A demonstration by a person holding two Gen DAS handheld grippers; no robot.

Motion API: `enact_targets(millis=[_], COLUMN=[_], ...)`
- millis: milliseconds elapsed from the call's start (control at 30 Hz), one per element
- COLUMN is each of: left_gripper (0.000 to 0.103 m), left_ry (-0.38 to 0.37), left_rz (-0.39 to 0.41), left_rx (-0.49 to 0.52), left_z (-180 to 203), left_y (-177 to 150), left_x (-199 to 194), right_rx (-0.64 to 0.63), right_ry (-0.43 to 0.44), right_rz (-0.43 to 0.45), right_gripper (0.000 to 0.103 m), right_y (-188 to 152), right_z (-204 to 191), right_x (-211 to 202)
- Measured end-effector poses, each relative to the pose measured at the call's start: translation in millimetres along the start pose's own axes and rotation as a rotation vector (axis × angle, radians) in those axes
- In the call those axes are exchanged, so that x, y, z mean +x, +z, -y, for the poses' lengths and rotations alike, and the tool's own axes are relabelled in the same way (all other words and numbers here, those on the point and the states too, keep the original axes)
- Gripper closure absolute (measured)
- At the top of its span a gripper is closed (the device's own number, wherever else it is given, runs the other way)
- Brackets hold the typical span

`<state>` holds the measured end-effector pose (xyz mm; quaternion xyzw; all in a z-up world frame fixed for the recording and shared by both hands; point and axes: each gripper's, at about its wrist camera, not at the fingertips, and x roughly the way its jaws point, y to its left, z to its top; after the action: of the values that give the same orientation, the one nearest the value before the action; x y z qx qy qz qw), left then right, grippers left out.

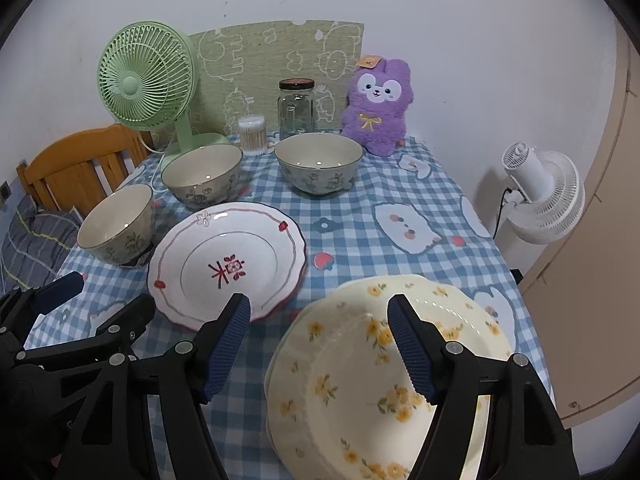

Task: Organize plates and bowls
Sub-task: 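Move both grippers to the rim of the red-rimmed white plate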

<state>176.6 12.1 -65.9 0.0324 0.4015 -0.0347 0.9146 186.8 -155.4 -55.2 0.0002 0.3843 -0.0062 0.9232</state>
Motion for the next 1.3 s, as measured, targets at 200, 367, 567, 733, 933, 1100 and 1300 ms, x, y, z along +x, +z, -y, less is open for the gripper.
enact_targets(millis=[200, 367, 567, 733, 933, 1100, 1300], left_gripper=[0.019, 0.019, 0.025, 0.030, 0.036, 0.038, 0.038], left_ry=[0.007, -0.013, -0.009, -0.024, -0.017, -0.021, 0.007], left_rz=[-0.016, -0.030, -0.044, -0.082, -0.131, -0.168, -0.170], left_rx=[-0.015, -0.023, -0.020, -0.003, -0.017, -0.029, -0.011], left_z=[-3.8, -9.4, -8.2, -3.4, -3.7, -3.6, 1.7], left_y=[12.2, 24.6, 32.6, 32.0, 30.9, 30.1, 30.1], left_x=[14.3, 25.8, 40.6, 56.2, 76.1, 91.0, 96.8], right_rx=[-0.004, -0.012, -0.029, -0.029, -0.052, -0.064, -0.076], right_ry=[0.015, 0.022, 0.026, 0.014, 0.016, 0.013, 0.044], right_rz=[-0.017, -0.012, -0.027, -0.045, -0.062, -0.076, -0.112], right_gripper=[0.029, 0.029, 0.029, 0.029, 0.029, 0.029, 0.029], right_y=[13.3, 21.1, 27.6, 33.6, 39.5, 41.4, 44.5], right_z=[-2.3, -4.5, -7.7, -5.6, -10.5, -15.6, -21.9], right_x=[16.8, 28.4, 43.9, 61.0, 78.2, 89.4, 104.3])
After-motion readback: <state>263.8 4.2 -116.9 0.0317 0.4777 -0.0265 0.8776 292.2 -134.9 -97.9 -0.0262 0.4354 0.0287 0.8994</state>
